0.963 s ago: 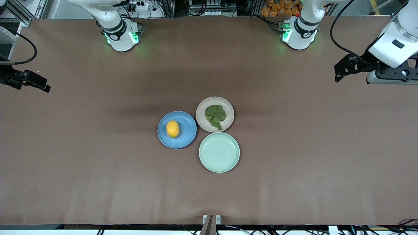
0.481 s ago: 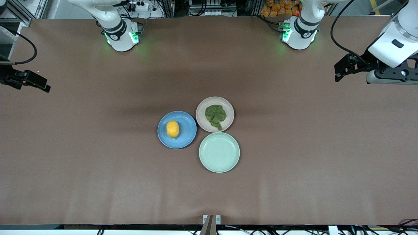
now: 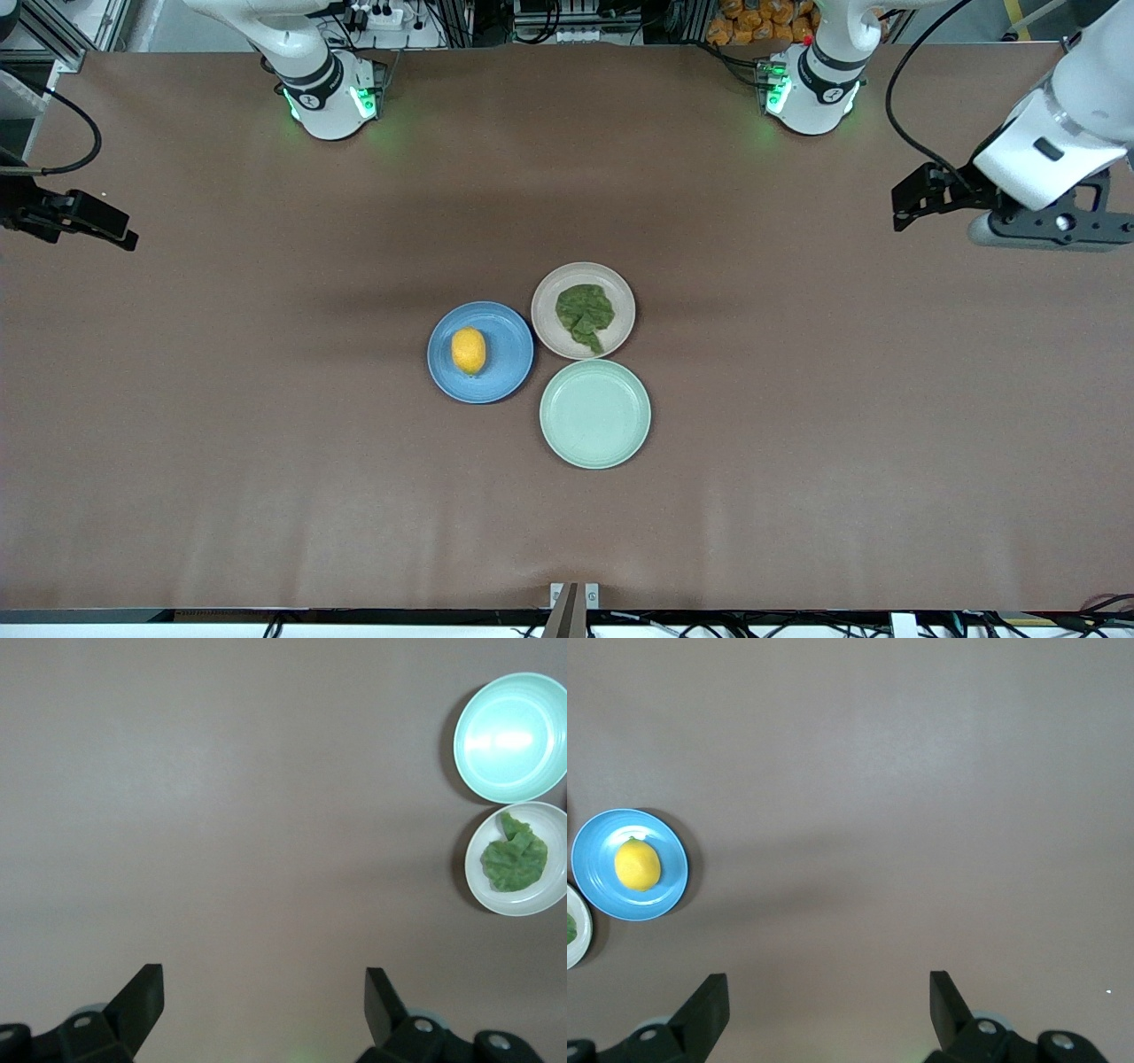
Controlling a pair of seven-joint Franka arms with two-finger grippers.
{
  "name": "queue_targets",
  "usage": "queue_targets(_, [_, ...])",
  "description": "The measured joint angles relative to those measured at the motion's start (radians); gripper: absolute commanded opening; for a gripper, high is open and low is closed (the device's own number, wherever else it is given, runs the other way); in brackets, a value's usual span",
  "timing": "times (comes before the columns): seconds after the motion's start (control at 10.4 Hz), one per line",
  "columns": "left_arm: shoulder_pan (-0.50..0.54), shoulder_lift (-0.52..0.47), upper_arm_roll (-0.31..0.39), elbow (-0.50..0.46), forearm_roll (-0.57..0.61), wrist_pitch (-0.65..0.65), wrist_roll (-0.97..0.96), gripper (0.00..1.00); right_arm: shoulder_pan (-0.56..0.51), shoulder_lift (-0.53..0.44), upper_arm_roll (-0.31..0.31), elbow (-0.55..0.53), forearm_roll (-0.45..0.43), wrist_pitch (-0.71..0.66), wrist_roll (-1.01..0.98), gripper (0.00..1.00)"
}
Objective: Pick lemon and lettuce from blue and beige plates
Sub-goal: 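Move the right gripper toward the lemon while the left gripper approaches the lettuce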
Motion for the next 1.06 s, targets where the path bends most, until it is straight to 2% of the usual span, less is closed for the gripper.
queue_targets(0.29, [-0.012,0.035,-0.027,-0.06,-0.029,0.081,-0.006,1.0,0.009,0.007,0.041,-0.006,0.004,-0.001,0.01,1.0])
queue_targets(0.58, [-0.027,0.092,-0.113,-0.133,-0.039,0.212,-0.094,1.0,0.028,0.052,0.126,-0.018,0.007,0.03,0.116,1.0])
queue_targets(0.87, [-0.066,0.184,-0.164,-0.141,-0.039,0.284,-0.213,1.0,0.06,0.116,0.199,-0.084,0.007,0.17,0.22,1.0])
queue_targets(1.06, [-0.123,0.25,-0.166,-0.142,-0.039,0.353,-0.329,1.0,0.078,0.147,0.211,-0.147,0.007,0.27,0.243,1.0])
